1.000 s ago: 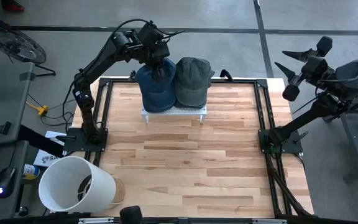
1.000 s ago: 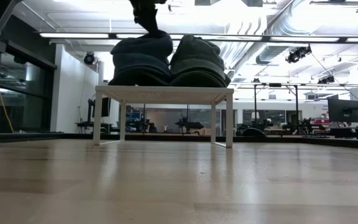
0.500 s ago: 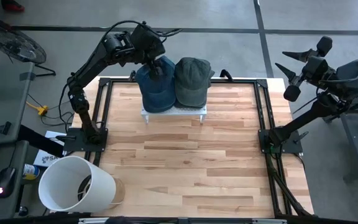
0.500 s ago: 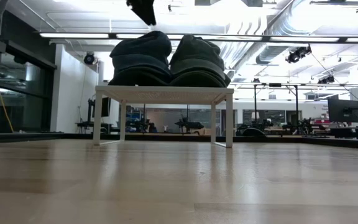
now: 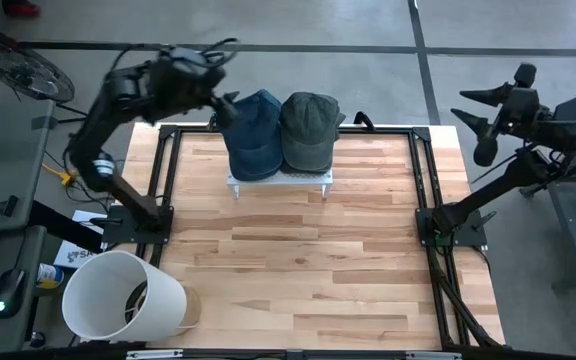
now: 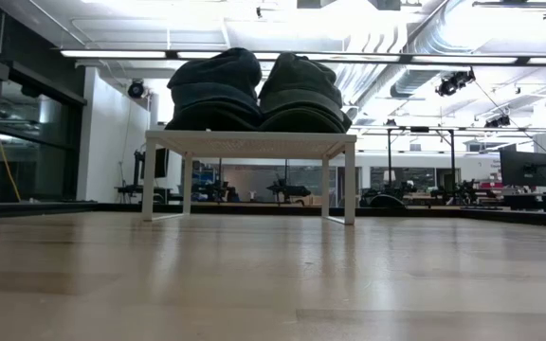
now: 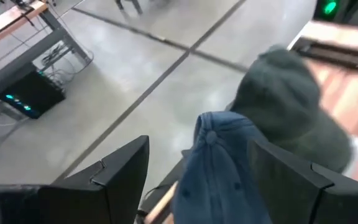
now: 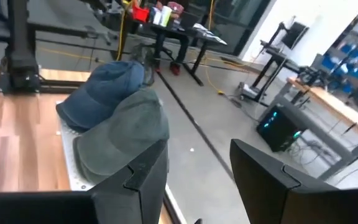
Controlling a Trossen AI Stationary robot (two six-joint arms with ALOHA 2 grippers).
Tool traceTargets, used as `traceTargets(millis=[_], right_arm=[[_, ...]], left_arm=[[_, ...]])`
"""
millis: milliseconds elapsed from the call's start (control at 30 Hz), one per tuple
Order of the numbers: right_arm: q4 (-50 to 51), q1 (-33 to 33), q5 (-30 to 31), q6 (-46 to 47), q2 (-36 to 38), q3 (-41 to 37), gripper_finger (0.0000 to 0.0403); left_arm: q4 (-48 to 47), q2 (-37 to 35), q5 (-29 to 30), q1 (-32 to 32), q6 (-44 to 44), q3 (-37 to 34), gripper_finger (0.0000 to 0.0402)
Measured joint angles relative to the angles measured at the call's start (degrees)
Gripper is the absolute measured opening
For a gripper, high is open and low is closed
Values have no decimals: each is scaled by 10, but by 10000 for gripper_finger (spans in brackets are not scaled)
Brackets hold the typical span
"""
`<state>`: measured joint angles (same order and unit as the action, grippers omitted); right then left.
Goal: Pick & Place hat
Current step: Return to Home Position
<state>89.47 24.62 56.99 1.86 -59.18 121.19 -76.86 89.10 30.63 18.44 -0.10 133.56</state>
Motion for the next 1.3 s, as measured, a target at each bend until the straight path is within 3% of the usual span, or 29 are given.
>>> traceTargets(millis=[200, 367, 567, 767, 900, 1167, 1300], right_arm=[[-27, 0, 52, 61, 53, -104, 168], [-53, 0, 160, 255, 98, -244, 168], [-101, 1, 154, 418, 123, -427, 168], [-283, 1, 110, 412, 123, -537, 168], [-437, 1, 84, 362, 123, -603, 168], [-730, -1, 47, 344, 128, -787, 168], [-903, -22, -51, 324, 140, -880, 168]], left_arm=[[-50, -68, -10, -38, -77, 0, 264], [-130, -115, 13, -91, -109, -9, 264], [-131, -187, 50, -156, -141, -104, 264], [-121, -285, 107, -208, -218, -276, 263], [-41, -376, 121, -236, -248, -425, 263], [183, -587, 55, -281, -259, -730, 263], [298, -692, 12, -287, -255, -862, 263]])
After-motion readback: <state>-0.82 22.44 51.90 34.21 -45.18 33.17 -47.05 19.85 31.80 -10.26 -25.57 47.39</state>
